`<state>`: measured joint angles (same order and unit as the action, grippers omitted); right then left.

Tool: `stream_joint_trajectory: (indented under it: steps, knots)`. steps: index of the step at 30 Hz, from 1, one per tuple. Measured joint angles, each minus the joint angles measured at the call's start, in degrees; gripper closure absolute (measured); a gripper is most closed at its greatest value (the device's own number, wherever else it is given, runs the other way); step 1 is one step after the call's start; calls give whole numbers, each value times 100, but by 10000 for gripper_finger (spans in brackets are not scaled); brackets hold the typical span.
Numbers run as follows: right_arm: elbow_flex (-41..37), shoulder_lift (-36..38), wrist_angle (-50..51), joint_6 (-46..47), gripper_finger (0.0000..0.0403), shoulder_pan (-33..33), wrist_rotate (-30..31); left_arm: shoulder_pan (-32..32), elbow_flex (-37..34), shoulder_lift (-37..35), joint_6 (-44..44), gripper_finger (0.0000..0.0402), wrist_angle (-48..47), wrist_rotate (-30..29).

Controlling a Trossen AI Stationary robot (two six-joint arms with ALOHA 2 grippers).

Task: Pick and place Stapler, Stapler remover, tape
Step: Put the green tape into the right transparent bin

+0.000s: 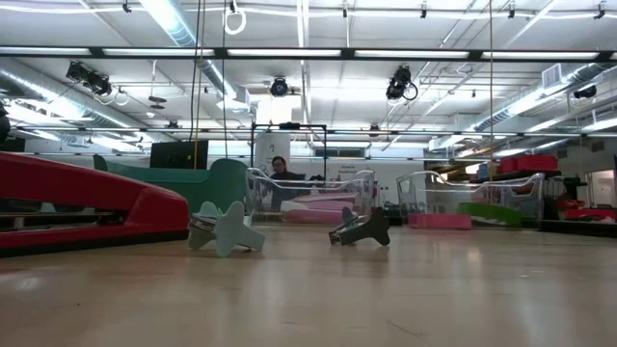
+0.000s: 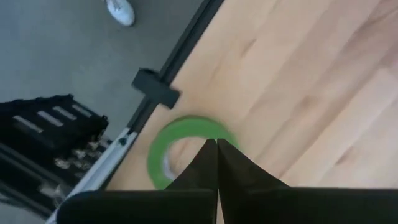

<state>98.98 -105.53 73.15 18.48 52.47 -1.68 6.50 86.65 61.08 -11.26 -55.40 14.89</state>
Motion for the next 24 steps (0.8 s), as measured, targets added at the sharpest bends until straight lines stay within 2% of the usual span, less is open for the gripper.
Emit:
stream_joint_trajectory:
  steps: [6,16,24]
  knots:
    - [-86,-153,23,100,379,287,-226,2,0,0,-76,401,0,0]
    - [-872,-153,91,201,318,780,-228,2,0,0,-140,401,-9,149]
    - [-1437,4,-105,218,270,881,397,2,0,0,-114,401,-18,149]
